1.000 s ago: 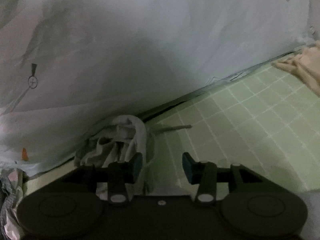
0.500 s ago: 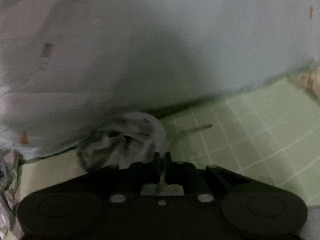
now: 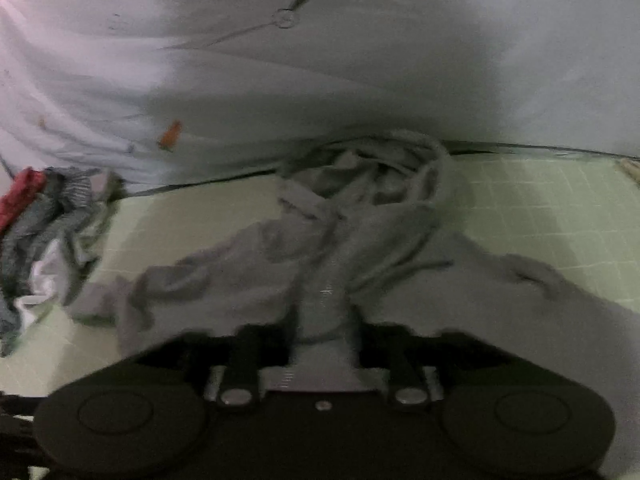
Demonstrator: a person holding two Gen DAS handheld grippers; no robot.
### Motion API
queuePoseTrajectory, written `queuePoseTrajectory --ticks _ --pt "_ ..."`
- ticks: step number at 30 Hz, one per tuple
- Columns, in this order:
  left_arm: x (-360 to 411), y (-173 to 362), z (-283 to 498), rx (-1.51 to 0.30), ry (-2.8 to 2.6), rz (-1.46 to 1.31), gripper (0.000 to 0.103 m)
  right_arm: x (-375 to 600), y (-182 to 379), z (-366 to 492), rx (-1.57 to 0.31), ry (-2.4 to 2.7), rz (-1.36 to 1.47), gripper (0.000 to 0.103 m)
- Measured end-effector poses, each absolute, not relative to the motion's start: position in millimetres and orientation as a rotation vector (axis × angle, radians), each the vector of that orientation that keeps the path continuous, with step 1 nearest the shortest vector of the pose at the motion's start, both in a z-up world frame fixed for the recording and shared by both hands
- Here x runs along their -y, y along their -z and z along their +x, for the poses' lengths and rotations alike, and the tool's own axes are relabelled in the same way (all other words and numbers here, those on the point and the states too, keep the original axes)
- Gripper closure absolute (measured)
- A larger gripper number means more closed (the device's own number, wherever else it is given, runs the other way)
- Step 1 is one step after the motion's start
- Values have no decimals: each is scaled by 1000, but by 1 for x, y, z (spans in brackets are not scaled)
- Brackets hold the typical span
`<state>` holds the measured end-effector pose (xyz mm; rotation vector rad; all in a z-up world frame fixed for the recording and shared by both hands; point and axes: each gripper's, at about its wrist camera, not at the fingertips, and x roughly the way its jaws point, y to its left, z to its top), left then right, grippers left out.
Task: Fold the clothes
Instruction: 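Grasp the hoodie hood with the right gripper and pull it flat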
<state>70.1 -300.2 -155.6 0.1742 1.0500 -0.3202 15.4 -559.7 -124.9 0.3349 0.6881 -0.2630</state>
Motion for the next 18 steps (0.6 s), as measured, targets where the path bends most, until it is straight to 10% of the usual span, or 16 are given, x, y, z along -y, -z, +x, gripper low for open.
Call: queuePoseTrajectory --ticks 5,10,18 --pt "297 161 72 -1073 316 168 0 568 153 15 -795 306 262 66" --pt "288 155 64 -1059 310 159 0 554 173 -2 -886 209 213 97" --pt "269 134 27 -1025 312 127 0 532 158 -56 -900 173 324 95"
